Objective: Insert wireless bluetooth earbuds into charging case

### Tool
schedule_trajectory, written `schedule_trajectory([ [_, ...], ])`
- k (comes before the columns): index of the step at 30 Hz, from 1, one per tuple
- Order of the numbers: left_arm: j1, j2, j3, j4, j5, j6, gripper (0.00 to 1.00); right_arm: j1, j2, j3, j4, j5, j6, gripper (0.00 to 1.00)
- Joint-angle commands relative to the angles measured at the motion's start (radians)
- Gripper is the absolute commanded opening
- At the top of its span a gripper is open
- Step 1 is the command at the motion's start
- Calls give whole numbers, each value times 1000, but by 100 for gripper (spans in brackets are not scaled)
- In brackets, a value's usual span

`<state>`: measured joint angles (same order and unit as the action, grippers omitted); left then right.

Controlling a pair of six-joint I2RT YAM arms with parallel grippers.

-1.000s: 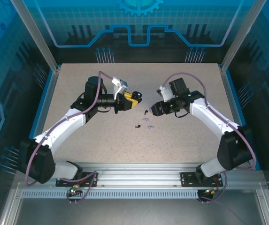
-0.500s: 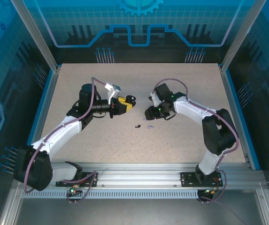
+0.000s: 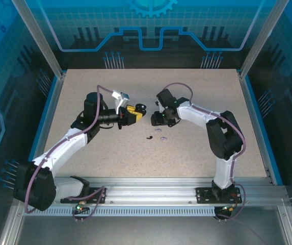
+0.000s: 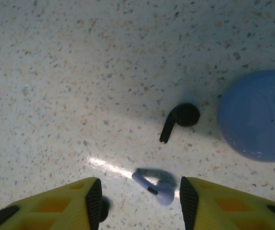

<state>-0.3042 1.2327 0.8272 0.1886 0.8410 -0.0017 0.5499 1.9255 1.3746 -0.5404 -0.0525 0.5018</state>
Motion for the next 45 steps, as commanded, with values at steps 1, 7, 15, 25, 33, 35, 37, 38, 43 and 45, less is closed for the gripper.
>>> schedule_trajectory([
  [1,11,-29,-10,21,5,0,22,12,31,47,-44,39,47,46],
  [7,13,-29,-8,24,6,-2,22,20,75,98,-89,68,70,43],
  [15,14,-25,-7,28,8,-7,22,26,118,143,-114,87,81,42],
  [25,16,-24,-4,20,9,-6,22,31,172,201,-151,129,99,41],
  [33,17,-21,-2,21,9,-8,22,33,199,222,-181,160,110,41],
  [35,17,-19,-1,21,10,-10,22,33,206,227,-180,156,113,41],
  [37,17,-19,-1,21,12,-11,22,33,216,237,-180,156,119,41],
  [38,17,-19,-2,21,14,-11,22,33,220,241,-181,158,122,41],
  [43,17,-19,2,16,15,-11,22,32,243,262,-186,160,132,41],
  [45,17,-19,3,15,16,-11,22,34,252,270,-193,164,134,41],
])
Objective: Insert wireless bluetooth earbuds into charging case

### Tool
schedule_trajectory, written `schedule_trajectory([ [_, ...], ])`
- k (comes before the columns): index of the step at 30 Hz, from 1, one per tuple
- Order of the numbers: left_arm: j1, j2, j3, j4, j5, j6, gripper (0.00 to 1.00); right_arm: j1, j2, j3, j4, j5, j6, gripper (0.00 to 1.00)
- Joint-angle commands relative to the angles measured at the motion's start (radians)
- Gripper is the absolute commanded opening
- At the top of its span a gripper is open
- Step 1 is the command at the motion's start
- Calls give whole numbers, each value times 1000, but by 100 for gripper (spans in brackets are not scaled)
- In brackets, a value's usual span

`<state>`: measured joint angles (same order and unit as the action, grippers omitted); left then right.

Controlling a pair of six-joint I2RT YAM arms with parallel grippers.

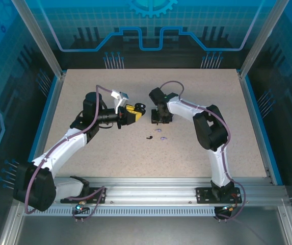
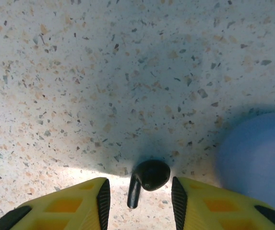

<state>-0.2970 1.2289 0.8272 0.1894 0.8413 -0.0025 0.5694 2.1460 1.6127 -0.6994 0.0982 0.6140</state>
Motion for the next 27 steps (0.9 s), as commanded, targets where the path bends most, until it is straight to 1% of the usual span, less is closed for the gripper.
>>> schedule_trajectory([
  [1,10,-16,3,13,15,-9,22,14,34,33,-34,15,23,41],
  [14,10,-11,9,7,15,-10,22,16,61,35,-40,26,19,40],
  [21,10,-14,10,3,17,-10,22,15,72,38,-31,39,35,36],
  [27,10,-14,13,2,17,-10,22,13,87,52,-38,49,39,36],
])
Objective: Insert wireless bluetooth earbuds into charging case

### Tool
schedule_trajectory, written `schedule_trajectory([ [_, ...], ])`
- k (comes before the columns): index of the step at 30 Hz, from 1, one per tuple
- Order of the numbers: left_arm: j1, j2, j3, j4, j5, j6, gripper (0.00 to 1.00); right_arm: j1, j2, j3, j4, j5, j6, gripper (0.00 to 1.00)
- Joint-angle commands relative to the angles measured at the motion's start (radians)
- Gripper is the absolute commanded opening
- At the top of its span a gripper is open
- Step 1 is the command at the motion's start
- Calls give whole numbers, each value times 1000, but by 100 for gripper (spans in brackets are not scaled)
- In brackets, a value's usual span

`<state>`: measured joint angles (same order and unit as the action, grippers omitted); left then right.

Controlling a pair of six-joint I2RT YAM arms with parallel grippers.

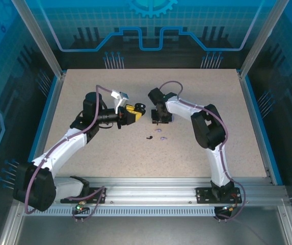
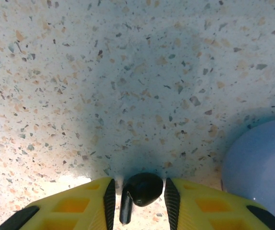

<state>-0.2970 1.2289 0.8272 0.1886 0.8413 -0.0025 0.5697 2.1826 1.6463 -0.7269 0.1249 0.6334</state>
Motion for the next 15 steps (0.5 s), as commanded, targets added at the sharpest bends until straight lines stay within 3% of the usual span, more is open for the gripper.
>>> schedule_trajectory([
  [1,10,-14,12,2,17,-10,22,13,53,18,-9,22,20,36],
  [7,10,-14,13,-4,20,-8,22,10,71,32,-10,17,18,36],
  [15,10,-16,15,-6,21,-6,22,9,82,38,-5,15,13,26],
])
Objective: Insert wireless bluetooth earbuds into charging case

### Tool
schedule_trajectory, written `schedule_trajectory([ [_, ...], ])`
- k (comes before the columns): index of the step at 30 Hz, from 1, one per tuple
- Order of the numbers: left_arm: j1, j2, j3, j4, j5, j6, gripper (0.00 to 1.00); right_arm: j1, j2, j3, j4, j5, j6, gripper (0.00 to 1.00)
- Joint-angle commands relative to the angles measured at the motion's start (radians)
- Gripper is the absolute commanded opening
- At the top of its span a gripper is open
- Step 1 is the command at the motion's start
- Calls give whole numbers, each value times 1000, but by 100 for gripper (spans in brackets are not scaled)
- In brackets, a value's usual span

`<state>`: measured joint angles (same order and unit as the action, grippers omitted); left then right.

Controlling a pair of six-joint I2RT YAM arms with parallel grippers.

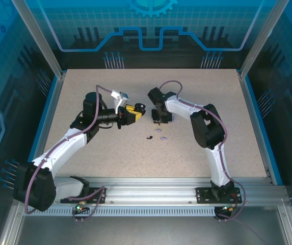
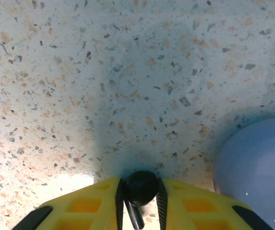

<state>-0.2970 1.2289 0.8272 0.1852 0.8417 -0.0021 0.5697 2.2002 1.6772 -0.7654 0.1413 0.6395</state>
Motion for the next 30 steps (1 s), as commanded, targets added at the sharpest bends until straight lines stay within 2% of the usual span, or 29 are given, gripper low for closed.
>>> schedule_trajectory([
  [1,10,-17,15,-3,22,-7,22,6,63,8,34,-3,5,26],
  [30,12,-16,20,-16,16,-7,21,-8,-139,-209,123,-34,-67,24],
])
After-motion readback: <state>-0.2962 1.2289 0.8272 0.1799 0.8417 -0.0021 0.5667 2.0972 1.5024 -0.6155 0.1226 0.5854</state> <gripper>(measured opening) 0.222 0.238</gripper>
